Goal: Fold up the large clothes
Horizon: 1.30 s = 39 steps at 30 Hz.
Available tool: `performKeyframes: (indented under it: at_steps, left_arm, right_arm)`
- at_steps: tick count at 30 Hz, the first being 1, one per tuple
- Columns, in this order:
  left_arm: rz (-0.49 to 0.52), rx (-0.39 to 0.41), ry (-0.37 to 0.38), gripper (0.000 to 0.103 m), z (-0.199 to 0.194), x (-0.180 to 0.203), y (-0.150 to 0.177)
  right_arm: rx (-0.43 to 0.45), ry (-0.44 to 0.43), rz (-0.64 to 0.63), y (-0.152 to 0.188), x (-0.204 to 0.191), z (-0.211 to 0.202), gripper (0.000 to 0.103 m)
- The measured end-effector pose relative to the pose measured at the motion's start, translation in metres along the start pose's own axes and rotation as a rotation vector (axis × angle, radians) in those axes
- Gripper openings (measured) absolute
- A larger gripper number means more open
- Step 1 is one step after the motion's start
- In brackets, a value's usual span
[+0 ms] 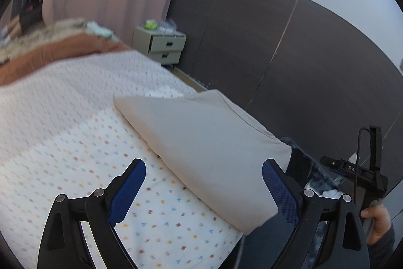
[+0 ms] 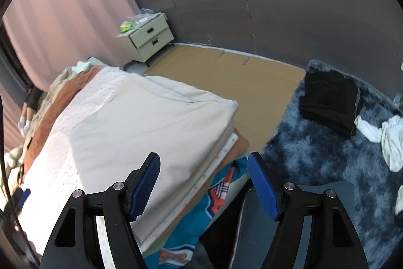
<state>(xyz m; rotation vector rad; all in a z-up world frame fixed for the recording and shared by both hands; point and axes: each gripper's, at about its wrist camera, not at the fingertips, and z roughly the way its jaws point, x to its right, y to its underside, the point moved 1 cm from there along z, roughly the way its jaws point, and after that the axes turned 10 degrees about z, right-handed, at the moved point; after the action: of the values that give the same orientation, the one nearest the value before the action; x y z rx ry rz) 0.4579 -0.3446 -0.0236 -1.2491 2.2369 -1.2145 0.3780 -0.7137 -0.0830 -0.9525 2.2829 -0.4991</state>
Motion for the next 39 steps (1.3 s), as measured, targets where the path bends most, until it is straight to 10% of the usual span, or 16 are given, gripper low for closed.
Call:
performKeyframes:
  at_steps: [18, 25, 39]
  left_arm:
    - [0.148, 0.07, -0.07, 0.095, -0.153, 0.017, 0.023]
    - [0.167, 0.125, -0.135, 0.103, -0.224, 0.026, 0.048]
    - [0.156, 0.178, -0.249, 0.103, -0.322, 0.046, 0.111]
  right_arm:
    - [0.09, -0.085, -0.159, 0.09, -0.05, -0.135, 0.071]
    - [0.147, -0.12, -0.203, 0.122, -0.065, -0.193, 0.1]
    - [0.174, -0.215, -0.292, 0.187, -0.065, -0.262, 0.102]
